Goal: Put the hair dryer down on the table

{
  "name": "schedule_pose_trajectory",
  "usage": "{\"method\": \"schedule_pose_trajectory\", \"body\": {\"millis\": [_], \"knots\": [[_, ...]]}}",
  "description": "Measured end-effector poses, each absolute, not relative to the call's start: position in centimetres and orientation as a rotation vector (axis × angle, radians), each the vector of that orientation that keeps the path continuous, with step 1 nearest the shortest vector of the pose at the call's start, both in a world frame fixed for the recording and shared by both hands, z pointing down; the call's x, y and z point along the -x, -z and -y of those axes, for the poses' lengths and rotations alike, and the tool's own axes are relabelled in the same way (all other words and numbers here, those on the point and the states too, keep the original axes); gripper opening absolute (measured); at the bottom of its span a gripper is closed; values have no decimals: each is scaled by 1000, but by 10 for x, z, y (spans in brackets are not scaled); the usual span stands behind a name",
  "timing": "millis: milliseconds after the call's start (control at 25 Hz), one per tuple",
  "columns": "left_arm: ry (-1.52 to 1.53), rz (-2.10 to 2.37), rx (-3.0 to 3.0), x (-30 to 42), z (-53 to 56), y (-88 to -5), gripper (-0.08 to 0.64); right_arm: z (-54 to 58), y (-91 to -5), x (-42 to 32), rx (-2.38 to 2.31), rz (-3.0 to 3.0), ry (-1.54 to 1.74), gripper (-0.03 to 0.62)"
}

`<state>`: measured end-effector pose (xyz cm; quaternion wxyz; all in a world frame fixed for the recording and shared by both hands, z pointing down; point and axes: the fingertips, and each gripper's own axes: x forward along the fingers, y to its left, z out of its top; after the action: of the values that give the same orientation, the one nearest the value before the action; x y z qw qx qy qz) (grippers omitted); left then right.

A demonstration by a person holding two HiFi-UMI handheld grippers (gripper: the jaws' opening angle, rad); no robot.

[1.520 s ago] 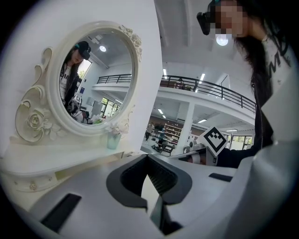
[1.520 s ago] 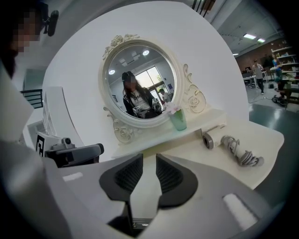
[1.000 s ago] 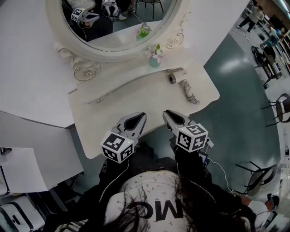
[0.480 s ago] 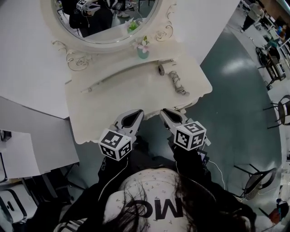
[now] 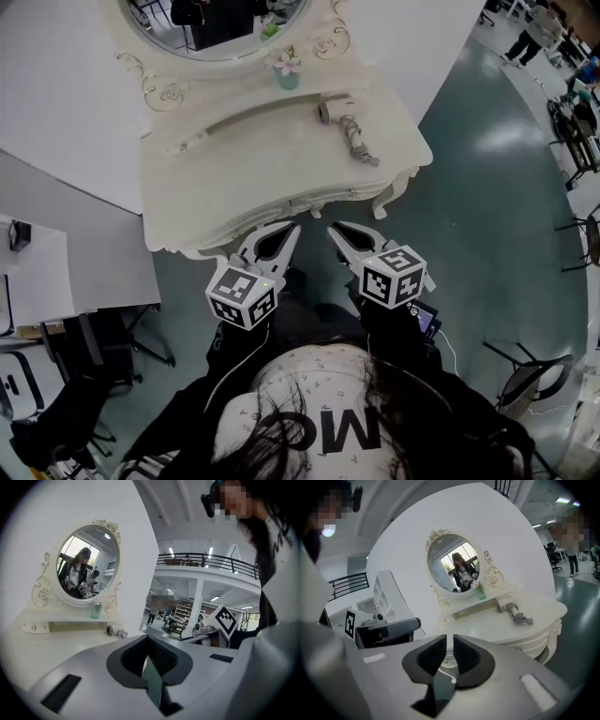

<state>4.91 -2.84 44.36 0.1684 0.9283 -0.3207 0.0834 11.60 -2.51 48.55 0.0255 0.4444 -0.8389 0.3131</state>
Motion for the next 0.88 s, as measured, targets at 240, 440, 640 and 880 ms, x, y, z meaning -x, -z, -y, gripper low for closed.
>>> {"method": "schedule_pose_trajectory", "body": {"millis": [240,440,640,880], "knots": [[-262,966,-2624,-55,-15,-447,0,-14,-483,-118,-1293,2644,-950,54],[-300,1000,-2613,-49,-38,-447,0,-33,-481,-112,-1253,2675,-972,54],[-326,1028,-2605,-39,-55,-445,0,-47,-479,-98,-1203,2707,-974,54],[-321,1029,-2611,-22,-69,-440,0,-59,-472,-71,-1165,2731,-952,54]]}}
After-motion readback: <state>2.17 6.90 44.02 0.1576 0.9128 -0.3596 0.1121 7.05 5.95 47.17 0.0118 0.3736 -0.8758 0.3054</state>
